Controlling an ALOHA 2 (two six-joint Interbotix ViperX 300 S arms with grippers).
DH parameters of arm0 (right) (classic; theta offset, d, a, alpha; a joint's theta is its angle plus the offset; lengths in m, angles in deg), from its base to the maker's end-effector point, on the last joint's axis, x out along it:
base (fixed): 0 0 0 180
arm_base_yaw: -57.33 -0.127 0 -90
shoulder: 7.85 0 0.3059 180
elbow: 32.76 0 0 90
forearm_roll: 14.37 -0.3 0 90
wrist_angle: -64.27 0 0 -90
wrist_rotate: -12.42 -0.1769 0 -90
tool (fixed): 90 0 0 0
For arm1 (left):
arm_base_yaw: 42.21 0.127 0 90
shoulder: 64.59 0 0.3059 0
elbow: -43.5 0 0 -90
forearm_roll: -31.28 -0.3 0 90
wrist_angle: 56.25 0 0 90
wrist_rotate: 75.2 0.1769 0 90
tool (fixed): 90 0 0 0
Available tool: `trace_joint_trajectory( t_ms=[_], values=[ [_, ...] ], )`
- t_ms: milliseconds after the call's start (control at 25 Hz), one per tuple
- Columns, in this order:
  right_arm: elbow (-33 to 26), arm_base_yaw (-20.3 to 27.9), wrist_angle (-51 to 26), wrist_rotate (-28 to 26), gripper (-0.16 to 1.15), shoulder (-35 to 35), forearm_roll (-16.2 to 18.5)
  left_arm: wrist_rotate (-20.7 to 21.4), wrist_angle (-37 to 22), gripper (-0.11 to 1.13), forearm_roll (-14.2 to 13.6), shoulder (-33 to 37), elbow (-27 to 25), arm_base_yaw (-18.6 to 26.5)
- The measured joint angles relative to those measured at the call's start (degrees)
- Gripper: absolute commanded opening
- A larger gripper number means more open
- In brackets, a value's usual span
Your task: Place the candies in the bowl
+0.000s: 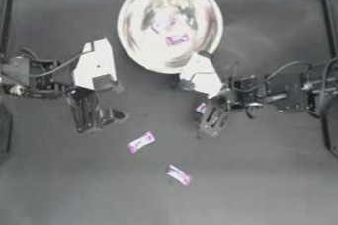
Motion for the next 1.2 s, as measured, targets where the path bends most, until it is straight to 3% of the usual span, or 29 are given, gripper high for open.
trace_joint_trajectory(
  t_ms=[200, 560, 920, 1200],
  values=[
    [-1.23, -0.18, -2.46, -0.18, 0.95, -0.79, 0.88, 0.00, 0.35, 0.96, 0.18, 0.00, -0.26, -0.09],
    [-2.55, -0.44, -4.83, -1.14, 0.54, -1.76, 1.85, 0.00, 0.53, 0.95, 0.18, 0.00, -0.88, -0.09],
    [-3.34, -1.93, -7.82, -2.99, 0.52, -1.41, 3.52, 0.00, 0.97, 0.95, 0.18, 0.00, -0.97, -0.18],
    [-4.92, -2.20, -8.35, -5.10, 0.52, 5.19, 8.70, 0.00, 1.58, 0.95, 1.23, -0.09, -1.58, -0.97]
  ],
)
